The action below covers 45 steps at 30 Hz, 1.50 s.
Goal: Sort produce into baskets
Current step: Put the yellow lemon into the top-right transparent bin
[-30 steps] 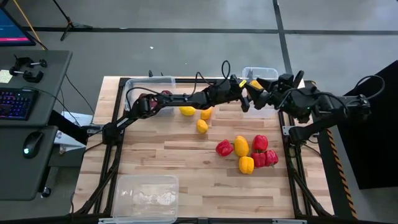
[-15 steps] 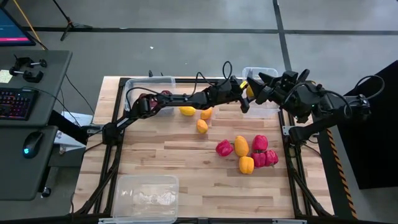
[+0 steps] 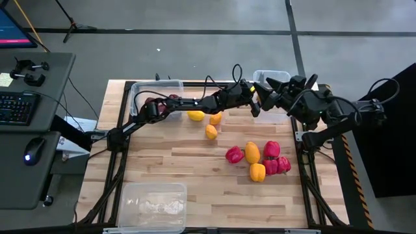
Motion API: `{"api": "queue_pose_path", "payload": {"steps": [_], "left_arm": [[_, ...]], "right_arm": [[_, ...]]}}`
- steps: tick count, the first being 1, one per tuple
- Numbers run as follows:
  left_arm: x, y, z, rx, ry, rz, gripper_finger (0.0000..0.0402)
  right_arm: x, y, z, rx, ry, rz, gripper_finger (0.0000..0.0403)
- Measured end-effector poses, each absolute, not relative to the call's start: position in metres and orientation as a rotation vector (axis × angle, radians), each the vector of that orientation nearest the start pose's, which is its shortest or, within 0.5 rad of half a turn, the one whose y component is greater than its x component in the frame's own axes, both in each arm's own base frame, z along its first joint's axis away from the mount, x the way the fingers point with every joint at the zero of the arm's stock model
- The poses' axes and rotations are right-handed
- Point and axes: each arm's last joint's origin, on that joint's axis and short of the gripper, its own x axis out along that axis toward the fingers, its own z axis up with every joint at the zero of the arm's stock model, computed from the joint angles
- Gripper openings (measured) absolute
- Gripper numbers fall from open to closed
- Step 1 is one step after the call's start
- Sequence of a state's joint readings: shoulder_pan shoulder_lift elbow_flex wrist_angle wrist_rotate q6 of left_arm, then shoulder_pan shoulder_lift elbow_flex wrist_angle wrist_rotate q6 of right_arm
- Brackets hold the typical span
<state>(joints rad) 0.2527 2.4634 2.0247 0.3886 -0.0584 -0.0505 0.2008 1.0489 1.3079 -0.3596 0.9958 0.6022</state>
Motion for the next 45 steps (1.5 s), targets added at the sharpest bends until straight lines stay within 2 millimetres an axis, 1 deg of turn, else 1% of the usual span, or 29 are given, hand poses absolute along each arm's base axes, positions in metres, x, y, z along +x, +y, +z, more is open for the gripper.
{"api": "queue_pose_path", "payload": {"steps": [4,7,12,14,18,20,23,26,28,31,33,35,38,39,42,45], "left_arm": [[0.551,0.144,0.215,-0.054,0.036,0.309,0.0371],[0.552,0.145,0.219,-0.055,0.044,0.31,0.0392],[0.55,0.144,0.223,-0.056,0.107,0.312,0.0398],[0.545,0.142,0.233,-0.037,0.147,0.309,0.0397],[0.532,0.135,0.268,-0.014,0.195,0.301,0.0397],[0.524,0.133,0.277,0.0,0.266,0.296,0.0397],[0.509,0.129,0.284,0.014,0.424,0.284,0.0397],[0.489,0.124,0.303,0.004,0.53,0.27,0.0397],[0.473,0.119,0.316,-0.006,0.599,0.197,0.0397],[0.458,0.109,0.327,-0.069,0.671,0.074,0.0397],[0.447,0.098,0.335,-0.117,0.715,0.015,0.0397],[0.437,0.084,0.351,-0.134,0.717,-0.009,0.0397],[0.417,0.057,0.373,-0.131,0.69,-0.04,0.0397],[0.41,0.048,0.378,-0.124,0.684,-0.042,0.0397],[0.383,0.023,0.384,-0.106,0.669,0.046,0.0397],[0.344,0.007,0.386,-0.123,0.638,0.191,0.0397]], "right_arm": [[0.193,0.014,0.447,0.51,-0.173,-0.798,0.0383],[0.193,0.014,0.45,0.49,-0.183,-0.794,0.0383],[0.192,0.014,0.453,0.445,-0.186,-0.791,0.0383],[0.19,0.014,0.454,0.434,-0.188,-0.797,0.0383],[0.183,0.012,0.458,0.432,-0.206,-0.822,0.0383],[0.18,0.011,0.459,0.416,-0.203,-0.822,0.0383],[0.176,0.01,0.46,0.393,-0.197,-0.822,0.0383],[0.175,0.01,0.459,0.372,-0.176,-0.824,0.0383],[0.176,0.01,0.456,0.353,-0.142,-0.812,0.0383],[0.179,0.006,0.449,0.357,-0.083,-0.76,0.0383],[0.182,0.002,0.444,0.378,-0.038,-0.732,0.0383],[0.186,-0.003,0.437,0.38,0.028,-0.695,0.0383],[0.195,-0.009,0.427,0.375,0.127,-0.65,0.0383],[0.199,-0.011,0.424,0.369,0.161,-0.631,0.0383],[0.211,-0.012,0.413,0.338,0.259,-0.576,0.0383],[0.225,-0.011,0.404,0.323,0.32,-0.526,0.0383]]}}
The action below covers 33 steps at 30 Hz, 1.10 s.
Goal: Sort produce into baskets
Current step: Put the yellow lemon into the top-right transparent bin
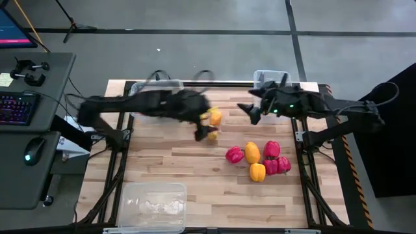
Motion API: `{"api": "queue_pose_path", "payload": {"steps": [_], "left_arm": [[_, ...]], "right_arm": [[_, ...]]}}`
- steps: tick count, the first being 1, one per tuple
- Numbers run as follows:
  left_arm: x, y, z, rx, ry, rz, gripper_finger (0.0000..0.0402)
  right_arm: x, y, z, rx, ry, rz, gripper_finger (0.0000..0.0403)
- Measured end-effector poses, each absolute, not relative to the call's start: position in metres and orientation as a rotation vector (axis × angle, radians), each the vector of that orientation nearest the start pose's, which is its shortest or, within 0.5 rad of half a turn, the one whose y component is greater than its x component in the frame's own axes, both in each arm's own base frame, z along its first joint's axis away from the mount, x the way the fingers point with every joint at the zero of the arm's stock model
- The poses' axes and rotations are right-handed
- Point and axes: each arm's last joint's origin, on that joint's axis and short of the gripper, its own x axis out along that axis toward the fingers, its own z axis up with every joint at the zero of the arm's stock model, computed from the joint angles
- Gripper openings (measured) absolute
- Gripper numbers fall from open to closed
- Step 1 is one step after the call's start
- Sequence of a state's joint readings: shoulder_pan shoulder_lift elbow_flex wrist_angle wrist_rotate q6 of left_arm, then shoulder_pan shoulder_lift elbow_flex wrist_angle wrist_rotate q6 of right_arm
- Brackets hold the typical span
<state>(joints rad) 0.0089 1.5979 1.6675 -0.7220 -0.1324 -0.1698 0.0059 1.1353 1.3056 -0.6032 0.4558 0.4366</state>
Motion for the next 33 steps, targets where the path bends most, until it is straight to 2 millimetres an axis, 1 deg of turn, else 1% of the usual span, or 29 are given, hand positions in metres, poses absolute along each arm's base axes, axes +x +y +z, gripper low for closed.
{"api": "queue_pose_path", "payload": {"steps": [2,5,9,12,16,20,23,25,28,31,33], "left_arm": [[0.314,-0.001,0.383,-0.164,0.601,0.283,0.0397],[0.272,-0.009,0.371,-0.255,0.561,0.376,0.0397],[0.219,-0.011,0.36,-0.411,0.484,0.402,0.0397],[0.188,-0.008,0.35,-0.486,0.451,0.412,0.0397],[0.157,-0.006,0.342,-0.505,0.446,0.4,0.0397],[0.142,-0.005,0.334,-0.508,0.447,0.366,0.0397],[0.137,-0.005,0.329,-0.506,0.455,0.366,0.0397],[0.137,-0.005,0.328,-0.492,0.458,0.364,0.0397],[0.139,-0.005,0.324,-0.46,0.473,0.359,0.0397],[0.143,-0.005,0.319,-0.458,0.493,0.364,0.0397],[0.145,-0.005,0.316,-0.469,0.507,0.367,0.0397]], "right_arm": [[0.235,-0.01,0.397,0.33,0.359,-0.498,0.0383],[0.254,-0.009,0.383,0.351,0.419,-0.469,0.0383],[0.29,-0.006,0.36,0.4,0.475,-0.398,0.0383],[0.32,-0.005,0.333,0.41,0.535,-0.366,0.0383],[0.354,-0.004,0.289,0.486,0.62,-0.414,0.0383],[0.378,-0.008,0.244,0.558,0.703,-0.491,0.0383],[0.39,-0.012,0.21,0.602,0.775,-0.559,0.0383],[0.394,-0.016,0.191,0.619,0.814,-0.597,0.0383],[0.401,-0.021,0.173,0.604,0.846,-0.635,0.0383],[0.407,-0.024,0.163,0.537,0.846,-0.684,0.0383],[0.409,-0.024,0.157,0.503,0.862,-0.689,0.0383]]}}
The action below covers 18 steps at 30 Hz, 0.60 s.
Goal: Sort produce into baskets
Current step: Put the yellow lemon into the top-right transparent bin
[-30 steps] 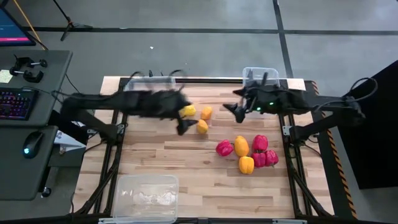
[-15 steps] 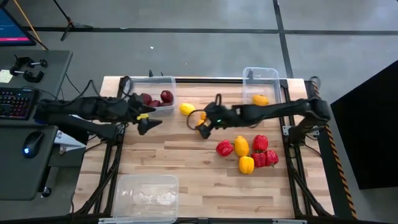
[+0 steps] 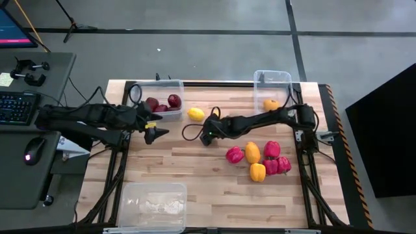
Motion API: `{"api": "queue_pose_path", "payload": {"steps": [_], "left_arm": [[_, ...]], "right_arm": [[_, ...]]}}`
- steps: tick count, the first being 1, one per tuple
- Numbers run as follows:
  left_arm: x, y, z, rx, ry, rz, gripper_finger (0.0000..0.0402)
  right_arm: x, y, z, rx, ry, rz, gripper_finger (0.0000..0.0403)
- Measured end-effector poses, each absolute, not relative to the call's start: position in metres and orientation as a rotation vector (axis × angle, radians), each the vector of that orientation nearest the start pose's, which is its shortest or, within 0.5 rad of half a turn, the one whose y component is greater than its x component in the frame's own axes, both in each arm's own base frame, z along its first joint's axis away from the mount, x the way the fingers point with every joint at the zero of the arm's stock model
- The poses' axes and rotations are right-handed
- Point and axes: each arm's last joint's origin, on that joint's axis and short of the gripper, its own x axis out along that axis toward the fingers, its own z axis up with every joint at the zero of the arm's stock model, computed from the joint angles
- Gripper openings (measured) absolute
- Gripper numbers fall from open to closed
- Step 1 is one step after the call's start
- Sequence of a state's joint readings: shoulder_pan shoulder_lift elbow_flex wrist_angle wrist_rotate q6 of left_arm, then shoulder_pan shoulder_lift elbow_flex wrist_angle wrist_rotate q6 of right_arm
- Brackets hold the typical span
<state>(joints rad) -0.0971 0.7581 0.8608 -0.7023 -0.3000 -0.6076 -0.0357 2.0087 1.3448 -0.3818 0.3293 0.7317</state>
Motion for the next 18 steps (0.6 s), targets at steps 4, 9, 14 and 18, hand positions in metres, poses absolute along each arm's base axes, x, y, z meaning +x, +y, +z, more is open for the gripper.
{"api": "queue_pose_path", "payload": {"steps": [4,9,14,18], "left_arm": [[0.15,-0.007,0.314,-0.533,0.527,0.335,0.0397],[0.159,-0.008,0.311,-0.576,0.528,0.36,0.0397],[0.171,-0.008,0.308,-0.583,0.504,0.413,0.0397],[0.182,-0.008,0.308,-0.585,0.463,0.421,0.0397]], "right_arm": [[0.41,-0.024,0.15,0.495,0.885,-0.679,0.0383],[0.41,-0.023,0.149,0.468,0.891,-0.677,0.0369],[0.41,-0.029,0.149,0.485,0.9,-0.677,0.0306],[0.408,-0.035,0.15,0.505,0.921,-0.667,0.024]]}}
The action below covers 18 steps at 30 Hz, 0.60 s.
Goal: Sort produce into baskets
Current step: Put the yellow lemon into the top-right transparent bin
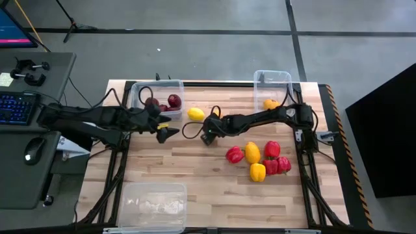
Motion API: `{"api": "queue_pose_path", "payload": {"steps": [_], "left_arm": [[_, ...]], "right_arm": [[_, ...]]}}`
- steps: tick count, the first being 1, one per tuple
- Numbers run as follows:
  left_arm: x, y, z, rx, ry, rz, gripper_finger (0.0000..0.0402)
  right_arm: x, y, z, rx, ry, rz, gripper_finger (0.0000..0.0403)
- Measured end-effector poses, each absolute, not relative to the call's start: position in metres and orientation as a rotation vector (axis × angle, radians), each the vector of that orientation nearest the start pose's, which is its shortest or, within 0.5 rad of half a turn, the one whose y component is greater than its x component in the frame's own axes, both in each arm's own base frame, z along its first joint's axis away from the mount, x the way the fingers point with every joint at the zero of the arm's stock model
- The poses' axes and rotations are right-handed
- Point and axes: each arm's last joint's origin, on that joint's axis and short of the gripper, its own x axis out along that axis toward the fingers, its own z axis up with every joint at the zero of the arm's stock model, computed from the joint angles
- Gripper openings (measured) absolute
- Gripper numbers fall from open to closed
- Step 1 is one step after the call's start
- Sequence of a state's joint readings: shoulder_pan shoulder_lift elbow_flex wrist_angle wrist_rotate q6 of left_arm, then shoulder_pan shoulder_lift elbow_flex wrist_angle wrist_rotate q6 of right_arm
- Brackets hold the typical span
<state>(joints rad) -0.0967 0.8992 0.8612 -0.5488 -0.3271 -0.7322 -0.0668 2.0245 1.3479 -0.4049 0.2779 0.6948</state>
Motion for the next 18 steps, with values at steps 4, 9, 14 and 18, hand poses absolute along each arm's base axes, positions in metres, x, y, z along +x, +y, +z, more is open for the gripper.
{"api": "queue_pose_path", "payload": {"steps": [4,9,14,18], "left_arm": [[0.189,-0.009,0.313,-0.586,0.399,0.391,0.0397],[0.191,-0.006,0.318,-0.535,0.353,0.378,0.0397],[0.195,0.006,0.323,-0.507,0.286,0.409,0.0397],[0.199,0.015,0.329,-0.474,0.223,0.419,0.0397]], "right_arm": [[0.403,-0.036,0.171,0.441,0.922,-0.574,0.0195],[0.372,-0.031,0.249,0.32,0.813,-0.541,0.0196],[0.313,-0.038,0.313,0.195,0.732,-0.74,0.0224],[0.262,-0.046,0.327,0.205,0.719,-0.907,0.023]]}}
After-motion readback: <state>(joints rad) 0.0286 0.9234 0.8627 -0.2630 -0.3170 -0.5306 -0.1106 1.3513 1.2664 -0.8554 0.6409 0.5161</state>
